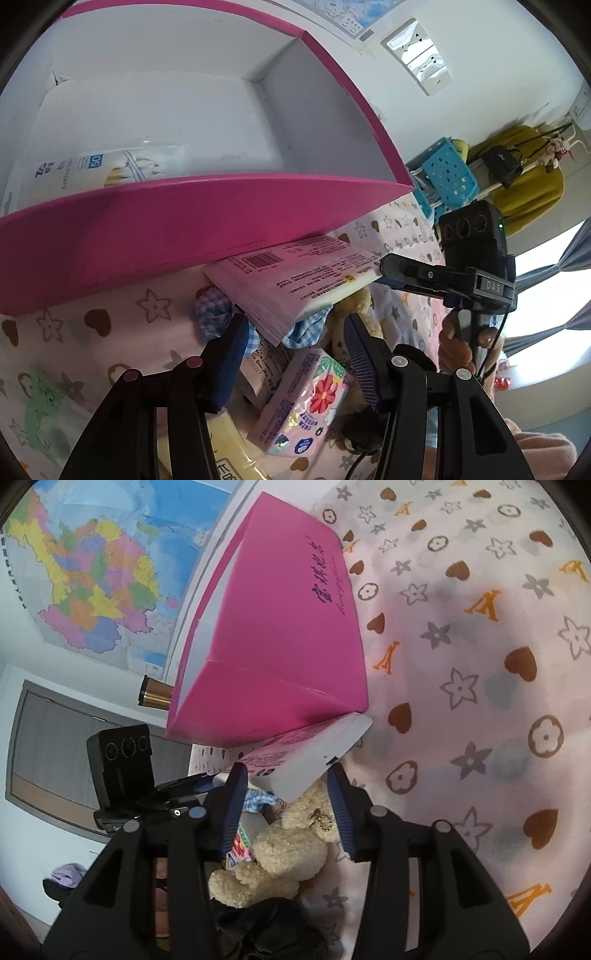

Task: Organize soft objects

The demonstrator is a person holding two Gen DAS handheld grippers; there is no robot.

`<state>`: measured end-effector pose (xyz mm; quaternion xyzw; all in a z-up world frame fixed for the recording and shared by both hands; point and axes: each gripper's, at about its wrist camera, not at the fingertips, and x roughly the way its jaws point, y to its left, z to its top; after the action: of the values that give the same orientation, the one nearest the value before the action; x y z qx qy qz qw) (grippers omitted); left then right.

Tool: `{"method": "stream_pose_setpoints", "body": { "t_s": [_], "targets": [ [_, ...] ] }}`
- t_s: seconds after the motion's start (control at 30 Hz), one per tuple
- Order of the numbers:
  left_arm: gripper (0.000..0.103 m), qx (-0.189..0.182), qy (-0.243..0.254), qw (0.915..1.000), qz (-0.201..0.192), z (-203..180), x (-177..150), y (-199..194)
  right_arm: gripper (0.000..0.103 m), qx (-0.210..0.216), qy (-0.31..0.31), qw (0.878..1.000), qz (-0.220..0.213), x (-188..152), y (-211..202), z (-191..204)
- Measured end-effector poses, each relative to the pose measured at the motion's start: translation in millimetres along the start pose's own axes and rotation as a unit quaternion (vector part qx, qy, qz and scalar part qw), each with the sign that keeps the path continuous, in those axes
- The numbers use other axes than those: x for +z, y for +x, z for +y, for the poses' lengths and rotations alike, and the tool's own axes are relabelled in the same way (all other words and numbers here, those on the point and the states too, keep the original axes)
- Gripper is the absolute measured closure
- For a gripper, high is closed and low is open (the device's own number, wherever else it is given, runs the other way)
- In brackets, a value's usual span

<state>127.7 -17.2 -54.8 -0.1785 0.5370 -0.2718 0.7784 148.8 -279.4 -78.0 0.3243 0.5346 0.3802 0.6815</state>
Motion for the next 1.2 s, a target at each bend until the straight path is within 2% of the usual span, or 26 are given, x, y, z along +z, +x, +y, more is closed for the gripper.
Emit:
{"method": "stream_pose_setpoints", "body": {
  "t_s": [0.1,0.17,0.47,0.5,0.57,0.6,0.63,0.7,0.73,0.8,0.93,1.03,1.13,1.2],
  "targets": [
    [0.049,-0.014,-0.005,0.9999,-0.001,4,-1,-3,0.053,0.011,0.015,1.000,0.000,-1,-1,-5],
    [0.049,-0.020,-0.008,0.9998,-0.001,6,-2,-5,0.041,0.017,0.027,1.000,-0.003,-2,-4,-10],
    [0.044,-0.045,-0.025,0.9987,-0.002,11,1,-6,0.041,0.045,0.041,0.998,0.006,2,5,-14],
    [0.044,-0.044,-0.028,0.9987,-0.003,12,1,-7,0.042,0.044,0.041,0.998,0.006,4,7,-14],
    [0.045,-0.043,-0.028,0.9986,-0.008,12,2,-8,0.064,0.040,0.033,0.999,0.006,5,10,-13],
    [0.049,-0.042,-0.024,0.9988,-0.011,10,2,-10,0.069,0.043,0.027,0.999,0.007,5,11,-12],
    [0.057,-0.040,-0.018,0.9989,-0.016,7,1,-12,0.070,0.031,0.014,0.999,0.007,4,11,-8],
    [0.063,-0.046,-0.007,0.9987,-0.018,2,1,-14,0.071,0.017,-0.009,1.000,0.001,1,9,-2],
    [0.063,-0.048,-0.001,0.9987,-0.018,-2,0,-14,0.073,0.009,-0.021,1.000,-0.001,-2,8,2],
    [0.063,-0.048,0.014,0.9986,-0.014,-10,-3,-13,0.075,-0.008,-0.051,0.999,-0.007,-6,4,12],
    [0.063,-0.019,0.024,0.9992,-0.026,-15,-7,-15,0.082,-0.038,-0.108,0.993,-0.031,-17,-6,37],
    [0.056,-0.020,0.014,0.9994,-0.023,-8,-8,-16,0.084,-0.047,-0.135,0.989,-0.047,-22,-14,46],
    [0.051,-0.015,0.019,0.9997,-0.002,-8,-8,-5,0.085,-0.063,-0.152,0.985,-0.052,-25,-18,45],
    [0.051,-0.006,0.025,0.9997,0.007,-7,-9,3,0.085,-0.082,-0.153,0.983,-0.054,-26,-17,41]
  ]
}}
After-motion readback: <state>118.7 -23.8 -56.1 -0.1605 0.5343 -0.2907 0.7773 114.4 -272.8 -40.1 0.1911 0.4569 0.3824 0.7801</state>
